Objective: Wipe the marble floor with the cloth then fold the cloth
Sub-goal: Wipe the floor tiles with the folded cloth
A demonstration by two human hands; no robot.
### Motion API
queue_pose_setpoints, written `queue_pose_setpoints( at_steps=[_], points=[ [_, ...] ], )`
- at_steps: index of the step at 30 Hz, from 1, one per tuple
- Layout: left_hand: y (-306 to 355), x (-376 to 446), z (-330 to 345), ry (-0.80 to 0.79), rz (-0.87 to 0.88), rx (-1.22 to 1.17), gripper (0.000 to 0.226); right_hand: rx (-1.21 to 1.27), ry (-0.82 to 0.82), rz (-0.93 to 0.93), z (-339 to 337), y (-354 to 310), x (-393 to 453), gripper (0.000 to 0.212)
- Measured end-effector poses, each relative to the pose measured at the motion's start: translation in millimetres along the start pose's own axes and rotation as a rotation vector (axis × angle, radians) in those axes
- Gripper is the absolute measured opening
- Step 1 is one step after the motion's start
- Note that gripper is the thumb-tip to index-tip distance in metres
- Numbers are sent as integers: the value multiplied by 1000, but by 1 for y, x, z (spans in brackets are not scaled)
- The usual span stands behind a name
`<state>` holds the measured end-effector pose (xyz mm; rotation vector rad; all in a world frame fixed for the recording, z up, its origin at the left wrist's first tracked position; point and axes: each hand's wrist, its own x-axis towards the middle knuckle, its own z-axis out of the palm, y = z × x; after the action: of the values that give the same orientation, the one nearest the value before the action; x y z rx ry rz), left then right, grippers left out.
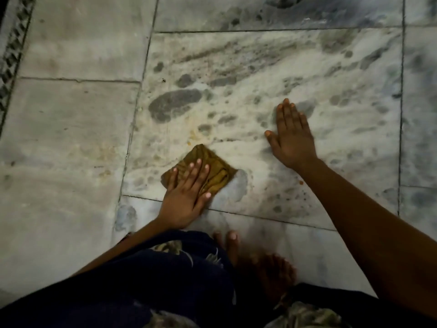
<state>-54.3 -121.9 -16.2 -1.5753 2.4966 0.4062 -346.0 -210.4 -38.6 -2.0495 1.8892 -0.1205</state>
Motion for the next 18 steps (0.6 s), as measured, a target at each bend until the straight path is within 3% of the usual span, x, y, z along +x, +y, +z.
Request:
queue_pose_setpoints(
  at_steps=[3, 11, 18],
  points=[
    [-24, 22, -5, 31, 34, 33, 60, 2, 19, -83, 9, -18, -1, 76],
    [-62, 149, -49, 26, -115, 15, 65, -70, -15, -141, 17, -21, 1, 75],
    [-21, -9, 8, 53, -57, -8, 60, -74, -5, -138, 17, -22, 1, 76]
  ],
)
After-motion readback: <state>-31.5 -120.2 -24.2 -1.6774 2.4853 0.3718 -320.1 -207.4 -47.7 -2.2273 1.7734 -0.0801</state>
